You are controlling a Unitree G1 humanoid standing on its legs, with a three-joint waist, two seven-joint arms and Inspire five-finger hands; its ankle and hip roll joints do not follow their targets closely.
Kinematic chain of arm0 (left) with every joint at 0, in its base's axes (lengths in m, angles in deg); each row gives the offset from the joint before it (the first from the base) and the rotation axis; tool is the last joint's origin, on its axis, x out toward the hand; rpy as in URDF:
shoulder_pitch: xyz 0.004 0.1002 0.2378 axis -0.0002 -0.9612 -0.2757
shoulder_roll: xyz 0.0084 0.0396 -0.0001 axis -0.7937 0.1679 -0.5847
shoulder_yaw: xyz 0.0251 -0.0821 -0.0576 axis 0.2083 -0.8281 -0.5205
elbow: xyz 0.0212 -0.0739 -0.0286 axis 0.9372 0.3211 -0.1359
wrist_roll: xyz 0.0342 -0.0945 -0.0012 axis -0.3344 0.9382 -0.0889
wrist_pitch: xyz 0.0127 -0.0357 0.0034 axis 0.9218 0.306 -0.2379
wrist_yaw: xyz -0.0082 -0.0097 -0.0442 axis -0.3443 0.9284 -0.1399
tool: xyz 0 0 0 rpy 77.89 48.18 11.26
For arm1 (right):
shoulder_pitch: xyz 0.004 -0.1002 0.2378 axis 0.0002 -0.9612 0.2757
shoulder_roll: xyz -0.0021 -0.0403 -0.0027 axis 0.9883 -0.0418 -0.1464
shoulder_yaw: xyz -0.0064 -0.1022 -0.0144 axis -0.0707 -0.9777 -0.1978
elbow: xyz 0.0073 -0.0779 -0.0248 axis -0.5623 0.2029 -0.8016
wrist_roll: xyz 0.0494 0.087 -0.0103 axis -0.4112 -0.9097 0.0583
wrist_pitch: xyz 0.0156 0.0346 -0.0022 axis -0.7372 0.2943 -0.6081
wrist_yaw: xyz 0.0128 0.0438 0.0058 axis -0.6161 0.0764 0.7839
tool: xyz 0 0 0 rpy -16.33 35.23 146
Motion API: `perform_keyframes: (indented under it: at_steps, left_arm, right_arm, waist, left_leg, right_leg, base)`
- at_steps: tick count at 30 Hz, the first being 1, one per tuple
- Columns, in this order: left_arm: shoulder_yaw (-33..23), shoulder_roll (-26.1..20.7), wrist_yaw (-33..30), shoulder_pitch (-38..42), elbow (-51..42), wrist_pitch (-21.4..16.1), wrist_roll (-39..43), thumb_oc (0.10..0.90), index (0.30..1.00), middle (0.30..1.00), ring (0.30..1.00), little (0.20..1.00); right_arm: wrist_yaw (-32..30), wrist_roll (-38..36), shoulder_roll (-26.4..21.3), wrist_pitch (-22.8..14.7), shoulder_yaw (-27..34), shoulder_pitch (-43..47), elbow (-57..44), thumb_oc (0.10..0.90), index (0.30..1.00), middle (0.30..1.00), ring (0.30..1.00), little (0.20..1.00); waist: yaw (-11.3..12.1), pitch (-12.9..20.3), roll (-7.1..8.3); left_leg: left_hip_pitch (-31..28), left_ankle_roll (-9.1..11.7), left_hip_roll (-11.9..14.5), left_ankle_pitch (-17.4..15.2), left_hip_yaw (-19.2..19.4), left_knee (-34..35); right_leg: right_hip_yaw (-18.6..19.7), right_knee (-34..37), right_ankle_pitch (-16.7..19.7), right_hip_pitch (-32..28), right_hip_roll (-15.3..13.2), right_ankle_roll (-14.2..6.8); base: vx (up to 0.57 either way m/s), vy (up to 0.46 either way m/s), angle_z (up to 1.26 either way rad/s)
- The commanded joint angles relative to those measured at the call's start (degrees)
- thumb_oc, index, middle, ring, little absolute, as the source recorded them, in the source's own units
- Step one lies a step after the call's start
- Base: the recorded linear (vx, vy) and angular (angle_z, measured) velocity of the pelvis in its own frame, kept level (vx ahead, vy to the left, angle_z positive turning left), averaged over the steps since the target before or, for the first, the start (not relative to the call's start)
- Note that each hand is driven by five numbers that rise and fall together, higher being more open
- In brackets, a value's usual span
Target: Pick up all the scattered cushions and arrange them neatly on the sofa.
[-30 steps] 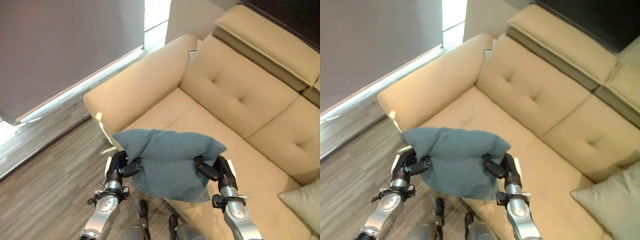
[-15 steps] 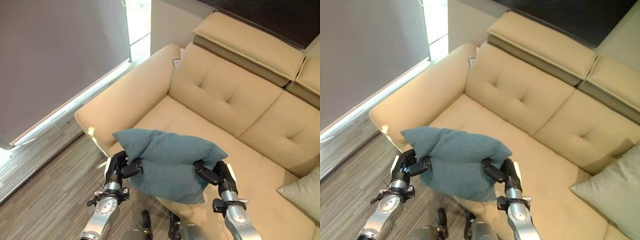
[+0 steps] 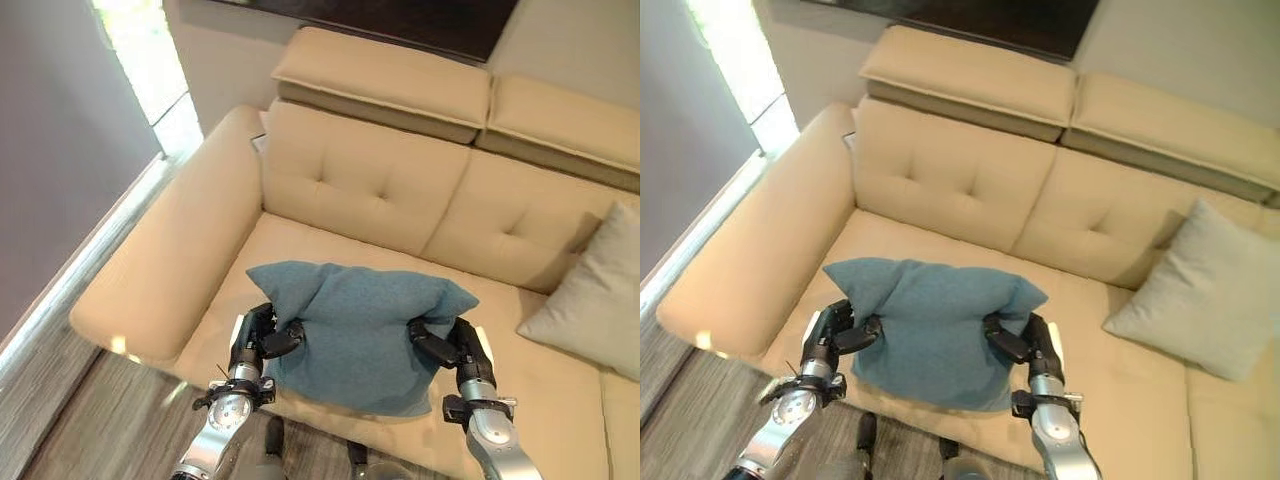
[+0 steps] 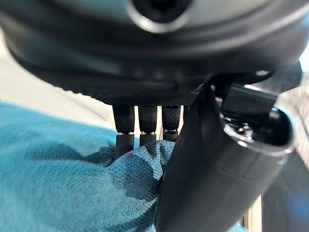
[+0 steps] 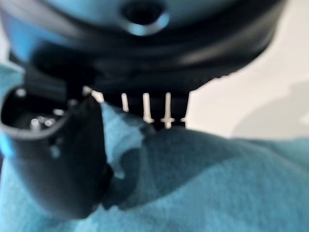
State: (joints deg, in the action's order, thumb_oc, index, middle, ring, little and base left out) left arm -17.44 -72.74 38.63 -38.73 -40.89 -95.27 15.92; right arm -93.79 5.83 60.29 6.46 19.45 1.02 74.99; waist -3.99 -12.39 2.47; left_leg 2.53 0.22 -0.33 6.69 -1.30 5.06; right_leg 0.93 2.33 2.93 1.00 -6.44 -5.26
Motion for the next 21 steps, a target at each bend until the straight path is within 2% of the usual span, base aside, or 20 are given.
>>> perform_keyframes:
  at_steps: [1, 3, 5, 7, 17, 20, 21]
  left_arm:
    - [-1.08, -0.10, 1.92, 5.44, -11.74, -8.19, -3.58, 0.400, 0.300, 0.300, 0.300, 0.300]
    - [-2.82, -1.19, 1.01, 6.08, -13.37, -8.66, -4.22, 0.400, 0.300, 0.300, 0.300, 0.300]
    - [-3.74, -1.63, 0.58, 6.60, -14.24, -9.07, -4.65, 0.400, 0.300, 0.300, 0.300, 0.300]
    - [-4.20, -1.60, 0.32, 7.32, -14.82, -9.53, -5.13, 0.400, 0.300, 0.300, 0.300, 0.300]
    - [-1.12, -0.54, -4.32, 22.00, -13.90, -11.23, -5.82, 0.400, 0.300, 0.300, 0.300, 0.300]
    - [0.89, -0.43, -6.40, 29.75, -10.43, -11.22, -5.95, 0.400, 0.300, 0.300, 0.300, 0.300]
    - [2.54, -1.00, -7.97, 35.50, -7.16, -11.13, -7.22, 0.400, 0.300, 0.300, 0.300, 0.300]
  right_arm:
    - [0.61, -0.82, 0.43, -7.94, 0.92, 5.91, -8.95, 0.400, 0.300, 0.300, 0.300, 0.300]
    - [0.56, -0.30, 0.78, -8.19, 0.16, 7.95, -9.48, 0.400, 0.300, 0.300, 0.300, 0.300]
    - [0.61, -0.04, 1.09, -8.43, -0.44, 9.88, -9.83, 0.400, 0.300, 0.300, 0.300, 0.300]
    - [0.45, 0.51, 1.10, -8.62, -0.73, 11.46, -10.23, 0.400, 0.300, 0.300, 0.300, 0.300]
    - [-2.26, -0.19, -0.68, -8.99, -5.09, 26.21, -9.96, 0.400, 0.300, 0.300, 0.300, 0.300]
    - [-4.27, 0.13, -0.78, -8.72, -6.85, 32.61, -7.70, 0.400, 0.300, 0.300, 0.300, 0.300]
    - [-5.60, 0.54, -1.27, -8.62, -8.17, 37.07, -5.51, 0.400, 0.300, 0.300, 0.300, 0.300]
  waist:
    - [2.42, 5.29, 0.04]
    - [3.05, 4.76, 0.12]
    - [4.17, 4.54, 0.15]
    - [4.40, 4.61, 0.26]
    - [3.74, 6.78, 0.04]
    - [3.51, 7.05, -0.35]
    - [3.38, 6.99, -0.63]
  left_leg:
    - [-0.25, 1.67, 1.08, -8.81, 1.06, -3.01]
    - [-0.92, 0.90, 1.19, -9.62, 4.14, -3.09]
    - [-1.30, 0.77, 1.59, -10.17, 6.06, -3.23]
    - [-1.72, 0.63, 1.68, -10.47, 6.83, -3.13]
    - [-1.69, 1.17, 1.16, -9.62, 7.45, -0.06]
    - [-0.53, 1.67, 1.37, -9.08, 6.94, -0.06]
    - [0.39, 1.98, 1.58, -8.70, 6.73, -0.06]
  right_leg:
    - [-2.94, -5.84, -4.67, 1.52, -0.59, -3.37]
    - [-4.06, -7.26, -3.21, 3.57, -1.61, -4.87]
    - [-8.41, -7.40, -2.09, 4.34, -3.26, -5.36]
    - [-10.59, -6.66, -1.51, 4.21, -3.94, -5.59]
    - [-10.52, 1.04, 0.99, 3.51, -2.87, -5.08]
    - [-10.83, 2.64, 1.30, 3.76, -2.32, -4.95]
    - [-10.91, 2.67, 0.97, 4.40, -2.01, -4.90]
  base:
    - [0.02, 0.130, -0.53]
    - [0.01, 0.132, -0.63]
    - [0.01, 0.028, -0.86]
    - [0.06, -0.010, -0.69]
    - [0.07, -0.019, -0.07]
    - [0.01, -0.046, 0.00]
    - [-0.02, -0.041, 0.01]
